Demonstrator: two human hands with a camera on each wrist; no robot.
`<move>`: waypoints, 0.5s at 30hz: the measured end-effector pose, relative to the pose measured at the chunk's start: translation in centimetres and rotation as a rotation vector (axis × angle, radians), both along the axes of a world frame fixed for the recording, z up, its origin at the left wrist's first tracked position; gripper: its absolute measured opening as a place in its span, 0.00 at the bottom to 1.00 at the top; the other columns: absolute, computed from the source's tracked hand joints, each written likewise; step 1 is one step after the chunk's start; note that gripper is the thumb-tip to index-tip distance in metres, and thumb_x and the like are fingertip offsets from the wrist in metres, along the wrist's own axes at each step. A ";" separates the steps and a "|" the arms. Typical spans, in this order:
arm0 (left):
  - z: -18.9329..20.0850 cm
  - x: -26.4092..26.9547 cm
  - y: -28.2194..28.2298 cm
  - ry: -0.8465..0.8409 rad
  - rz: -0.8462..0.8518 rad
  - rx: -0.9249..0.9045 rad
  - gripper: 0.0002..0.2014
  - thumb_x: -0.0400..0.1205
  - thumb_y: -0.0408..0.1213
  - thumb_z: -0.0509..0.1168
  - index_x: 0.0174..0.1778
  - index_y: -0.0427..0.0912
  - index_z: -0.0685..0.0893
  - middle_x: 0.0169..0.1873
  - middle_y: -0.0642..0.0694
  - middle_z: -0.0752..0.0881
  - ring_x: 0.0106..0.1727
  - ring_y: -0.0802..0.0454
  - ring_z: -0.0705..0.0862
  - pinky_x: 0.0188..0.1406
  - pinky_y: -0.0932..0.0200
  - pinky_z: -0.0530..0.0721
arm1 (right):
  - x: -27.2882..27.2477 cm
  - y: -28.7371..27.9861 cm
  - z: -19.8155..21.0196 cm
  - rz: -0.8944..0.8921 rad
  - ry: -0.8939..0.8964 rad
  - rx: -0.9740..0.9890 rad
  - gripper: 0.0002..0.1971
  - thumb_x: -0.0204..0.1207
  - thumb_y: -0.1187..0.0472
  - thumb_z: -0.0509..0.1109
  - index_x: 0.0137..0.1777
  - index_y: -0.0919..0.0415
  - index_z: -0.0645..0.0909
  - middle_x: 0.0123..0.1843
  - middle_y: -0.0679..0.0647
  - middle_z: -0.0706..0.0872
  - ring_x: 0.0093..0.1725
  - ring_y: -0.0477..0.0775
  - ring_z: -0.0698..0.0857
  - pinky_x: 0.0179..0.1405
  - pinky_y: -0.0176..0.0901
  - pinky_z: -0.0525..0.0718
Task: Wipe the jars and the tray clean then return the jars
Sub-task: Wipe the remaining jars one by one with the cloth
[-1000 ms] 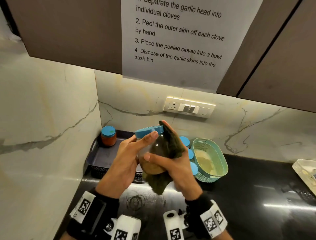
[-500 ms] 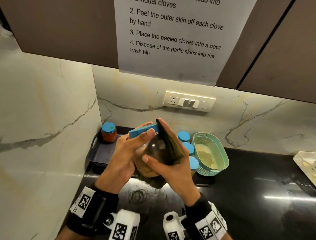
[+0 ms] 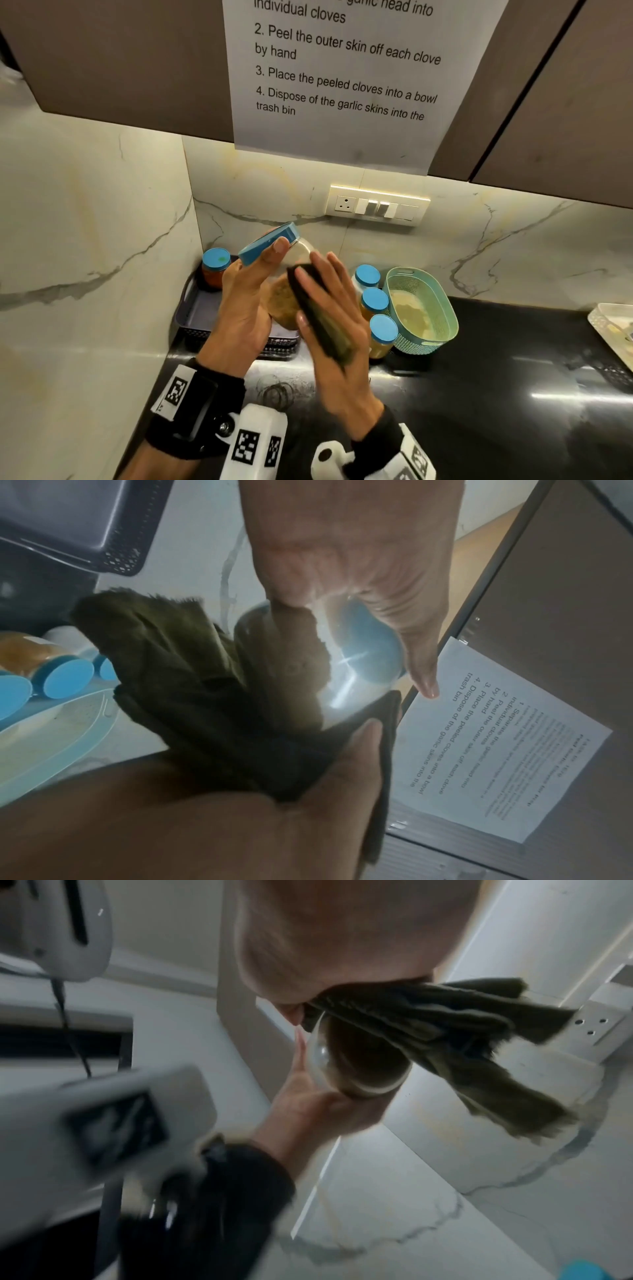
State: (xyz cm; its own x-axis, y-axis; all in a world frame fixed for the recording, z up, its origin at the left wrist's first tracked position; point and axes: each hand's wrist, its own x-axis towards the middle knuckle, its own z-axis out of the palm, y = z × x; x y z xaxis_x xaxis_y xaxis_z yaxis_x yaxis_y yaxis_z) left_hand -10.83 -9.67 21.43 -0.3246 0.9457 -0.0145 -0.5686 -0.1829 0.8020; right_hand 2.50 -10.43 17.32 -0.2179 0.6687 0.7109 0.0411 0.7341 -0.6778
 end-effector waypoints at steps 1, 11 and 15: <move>-0.1 0.2 -0.1 -0.001 -0.004 0.003 0.58 0.48 0.64 0.89 0.71 0.33 0.83 0.59 0.38 0.89 0.61 0.39 0.88 0.54 0.48 0.90 | 0.0 0.3 1.0 0.081 0.083 -0.123 0.21 0.89 0.54 0.67 0.81 0.47 0.77 0.87 0.40 0.74 0.89 0.62 0.68 0.85 0.70 0.70; 0.5 0.3 -0.1 0.066 0.023 0.064 0.56 0.47 0.66 0.88 0.70 0.45 0.83 0.60 0.36 0.86 0.65 0.37 0.86 0.63 0.35 0.87 | 0.8 4.6 4.9 0.470 0.550 -1.220 0.21 0.87 0.49 0.66 0.72 0.58 0.87 0.68 0.61 0.90 0.67 0.62 0.86 0.73 0.57 0.81; 0.3 0.0 1.7 0.244 0.194 0.155 0.60 0.55 0.68 0.86 0.75 0.29 0.78 0.65 0.21 0.82 0.68 0.21 0.82 0.70 0.21 0.79 | -1.1 4.1 3.4 0.615 0.710 -1.407 0.24 0.75 0.46 0.75 0.65 0.60 0.92 0.63 0.64 0.91 0.63 0.64 0.89 0.73 0.58 0.81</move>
State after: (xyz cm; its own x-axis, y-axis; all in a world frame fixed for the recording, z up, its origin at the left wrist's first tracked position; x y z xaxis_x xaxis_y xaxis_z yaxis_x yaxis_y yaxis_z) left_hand -10.83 -8.00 21.73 -0.4747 0.8509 0.2249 -0.3061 -0.3992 0.8643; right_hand 1.35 -6.29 20.75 -0.5900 0.7666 -0.2536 -0.5778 -0.6202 -0.5305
